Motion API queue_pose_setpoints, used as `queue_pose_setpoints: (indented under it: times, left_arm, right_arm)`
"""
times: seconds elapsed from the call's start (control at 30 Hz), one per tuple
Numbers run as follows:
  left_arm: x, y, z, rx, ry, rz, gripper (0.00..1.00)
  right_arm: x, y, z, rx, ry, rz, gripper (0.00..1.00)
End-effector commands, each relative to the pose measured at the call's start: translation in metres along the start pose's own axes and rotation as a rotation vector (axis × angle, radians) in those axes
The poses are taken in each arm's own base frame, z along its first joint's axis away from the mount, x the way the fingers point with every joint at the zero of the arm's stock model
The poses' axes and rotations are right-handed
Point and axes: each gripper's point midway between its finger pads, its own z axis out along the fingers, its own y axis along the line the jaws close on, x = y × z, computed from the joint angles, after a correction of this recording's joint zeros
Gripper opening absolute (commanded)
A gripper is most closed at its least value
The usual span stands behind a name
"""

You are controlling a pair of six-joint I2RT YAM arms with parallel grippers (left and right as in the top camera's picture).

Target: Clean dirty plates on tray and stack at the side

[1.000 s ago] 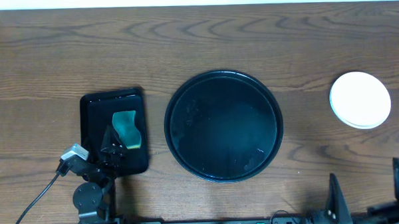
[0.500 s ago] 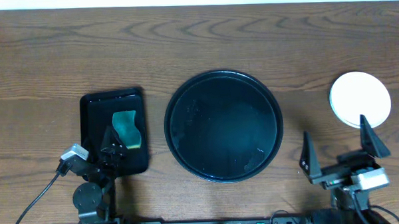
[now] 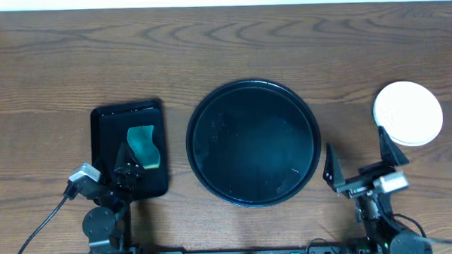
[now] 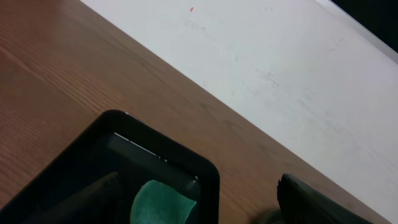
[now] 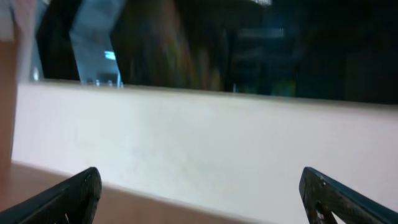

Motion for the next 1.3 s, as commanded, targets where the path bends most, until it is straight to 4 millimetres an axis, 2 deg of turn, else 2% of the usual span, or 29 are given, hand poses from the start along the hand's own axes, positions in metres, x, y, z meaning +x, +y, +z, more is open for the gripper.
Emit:
queue_pose_setpoints:
  times: [0.0, 0.13, 0.37, 0.53, 1.27]
  left_arm:
    - [0.012, 0.011, 0.000, -0.039, 0.036, 0.011, 0.80]
    - [0.012, 0.011, 0.000, -0.039, 0.036, 0.011, 0.80]
    - [0.012, 0.011, 0.000, -0.039, 0.036, 0.011, 0.80]
    - [0.012, 0.011, 0.000, -0.039, 0.036, 0.011, 0.80]
    - [0.012, 0.011, 0.000, -0.039, 0.036, 0.011, 0.80]
  right_arm:
    - [0.022, -0.007, -0.001, 0.042, 0.085, 0.038, 0.99]
    - [0.054, -0.012, -0.007, 0.077, 0.214, 0.081, 0.99]
    - [0.082, -0.020, -0.015, 0.133, 0.330, 0.096, 0.99]
    - [0.118, -0.021, -0.032, 0.164, 0.490, 0.120, 0.99]
    - [0.117, -0.028, -0.032, 0.191, 0.487, 0.065, 0.99]
